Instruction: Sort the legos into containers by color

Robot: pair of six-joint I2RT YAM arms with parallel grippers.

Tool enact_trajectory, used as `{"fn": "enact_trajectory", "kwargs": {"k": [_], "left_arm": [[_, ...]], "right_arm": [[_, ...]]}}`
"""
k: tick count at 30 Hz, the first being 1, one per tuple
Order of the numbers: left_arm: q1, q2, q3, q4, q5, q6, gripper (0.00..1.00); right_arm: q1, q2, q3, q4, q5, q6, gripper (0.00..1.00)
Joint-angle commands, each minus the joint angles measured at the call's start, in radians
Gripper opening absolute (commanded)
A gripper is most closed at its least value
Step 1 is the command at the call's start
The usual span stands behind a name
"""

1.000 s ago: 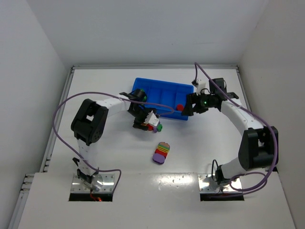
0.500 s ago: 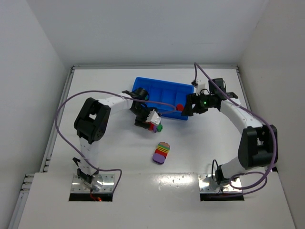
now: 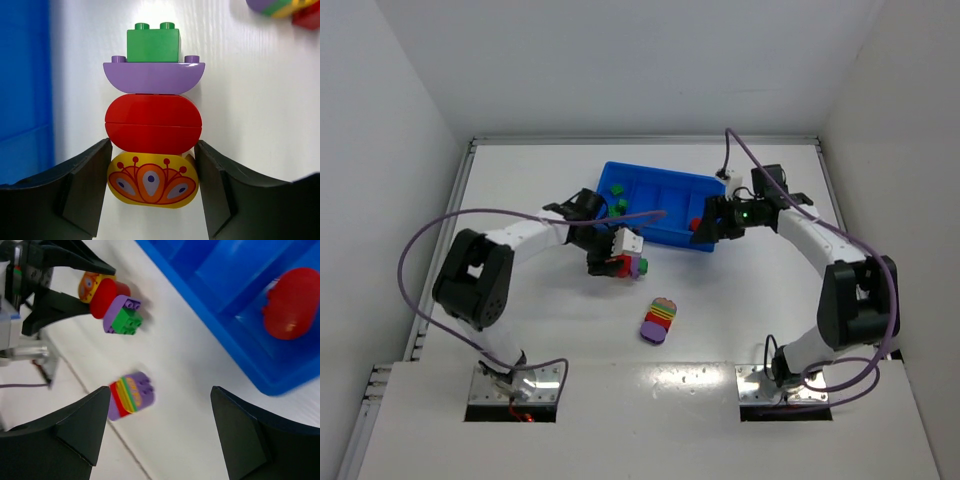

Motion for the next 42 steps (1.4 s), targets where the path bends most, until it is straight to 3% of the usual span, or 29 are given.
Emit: {"fn": "enact_trajectory", "kwargs": {"k": [1,5,14,22,30,35,42], "left_arm": [[0.001,-0.145,-0.049,0.18,0.012,-0.202,0.35],[0.001,-0.245,-0.121,0.289,-0.034,-0.325,0.35],[-0.028,-0.364,-0.233,0.389,-0.107,-0.399,0.34],[-0.041,-0.403,-0.255,0.436,-0.117,-0.428,0.34],[-0.041,-0.432,-0.273,0.456,-0.117,-0.437,0.34],[-0.041,-0.432,-0.273,0.456,-0.117,-0.437,0.34],[-0.041,-0.441,-0.273,0.456,-0.117,-0.426,0.34]], "right_arm": [[0.027,0.037,0.021,0.11,-0.156,0.149,0.82],[0.073,0.093,0.021,0.201,-0.239,0.282,0.82],[0.171,0.24,0.064,0.435,-0.35,0.572,0.82],[0.21,0.326,0.102,0.544,-0.419,0.684,0.82],[0.219,0.378,0.113,0.564,-0.428,0.695,0.82],[0.219,0.402,0.133,0.612,-0.437,0.744,0.72],[0.219,0.433,0.151,0.709,-0.479,0.815,0.49]]}}
